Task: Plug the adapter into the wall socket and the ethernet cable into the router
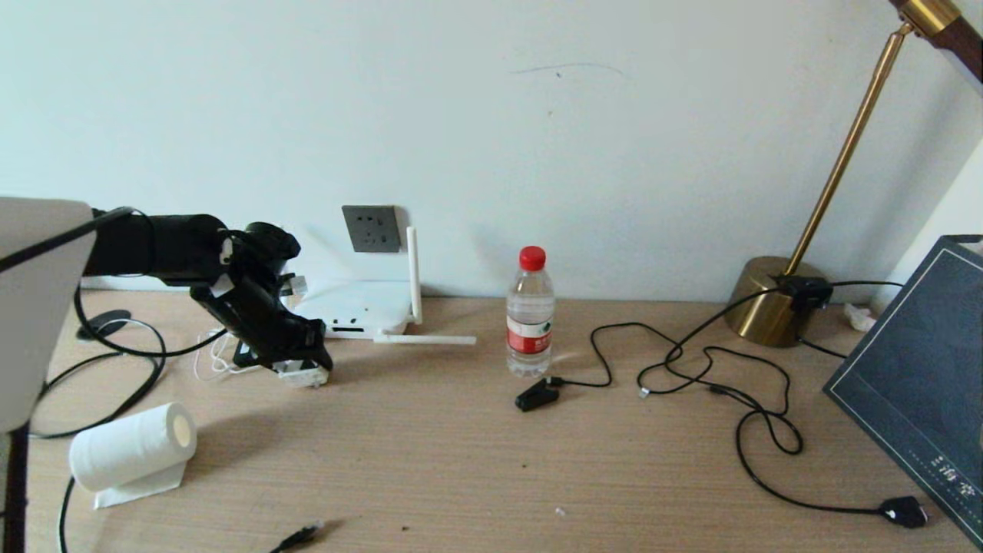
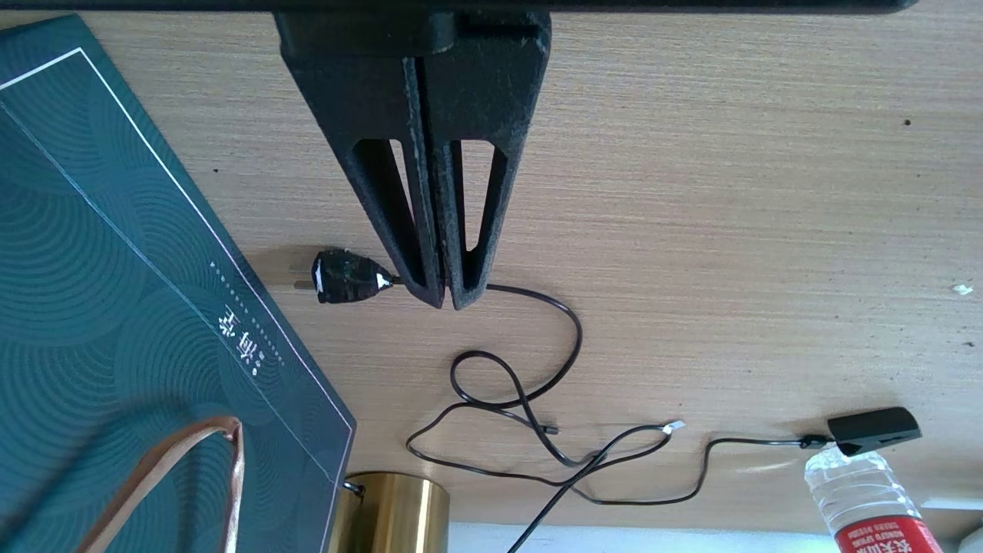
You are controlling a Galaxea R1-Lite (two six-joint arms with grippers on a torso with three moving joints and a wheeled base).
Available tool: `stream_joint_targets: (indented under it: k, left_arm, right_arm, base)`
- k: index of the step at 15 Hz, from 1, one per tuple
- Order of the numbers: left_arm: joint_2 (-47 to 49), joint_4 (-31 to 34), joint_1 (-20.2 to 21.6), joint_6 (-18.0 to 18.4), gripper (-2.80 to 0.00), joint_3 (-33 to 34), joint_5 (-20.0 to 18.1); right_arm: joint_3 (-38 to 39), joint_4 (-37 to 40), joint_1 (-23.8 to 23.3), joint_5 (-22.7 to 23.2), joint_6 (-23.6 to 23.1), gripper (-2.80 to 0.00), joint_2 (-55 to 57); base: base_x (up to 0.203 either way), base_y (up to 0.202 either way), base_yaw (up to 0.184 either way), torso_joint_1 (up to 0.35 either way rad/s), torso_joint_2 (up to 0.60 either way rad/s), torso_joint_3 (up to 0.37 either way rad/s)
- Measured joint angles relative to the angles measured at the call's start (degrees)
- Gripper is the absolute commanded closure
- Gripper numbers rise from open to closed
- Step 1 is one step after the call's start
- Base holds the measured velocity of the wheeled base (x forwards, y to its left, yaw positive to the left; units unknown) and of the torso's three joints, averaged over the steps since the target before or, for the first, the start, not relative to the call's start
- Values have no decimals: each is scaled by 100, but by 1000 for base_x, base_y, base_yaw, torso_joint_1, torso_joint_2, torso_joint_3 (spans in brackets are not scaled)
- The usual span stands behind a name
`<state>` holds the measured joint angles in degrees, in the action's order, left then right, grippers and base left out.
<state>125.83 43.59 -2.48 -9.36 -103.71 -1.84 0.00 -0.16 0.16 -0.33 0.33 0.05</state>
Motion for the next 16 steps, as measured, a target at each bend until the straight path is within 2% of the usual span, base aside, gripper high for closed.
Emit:
stream_joint_targets:
  k: [3, 5, 9, 11, 13, 16]
  left_arm:
    - [-566, -100, -38, -21, 0, 698, -26]
    - [-1036, -421, -49, -12, 0, 1383, -17]
    - [-2073, -1909, -77, 11, 0, 3179, 139]
    - [-2480, -3160, -145, 16, 0, 4306, 378]
    - [-2708, -4820, -278, 34, 0, 5386, 771]
    - [-2666, -7411, -502, 66, 0, 6423, 1432]
  right_arm:
    - [0, 0, 0, 0, 0, 0, 0]
    - [0, 0, -2, -2, 1, 0, 0]
    - [0, 0, 0, 0, 2, 0, 0]
    - [0, 0, 0, 0, 2, 0, 0]
    - [0, 0, 0, -1, -2, 0, 0]
    - [0, 0, -2, -2, 1, 0, 0]
  base:
    - [0, 0, 0, 0, 0, 0]
    - [0, 0, 0, 0, 0, 0]
    - [0, 0, 0, 0, 0, 0]
    - [0, 0, 0, 0, 0, 0]
    - [0, 0, 0, 0, 0, 0]
    - [0, 0, 0, 0, 0, 0]
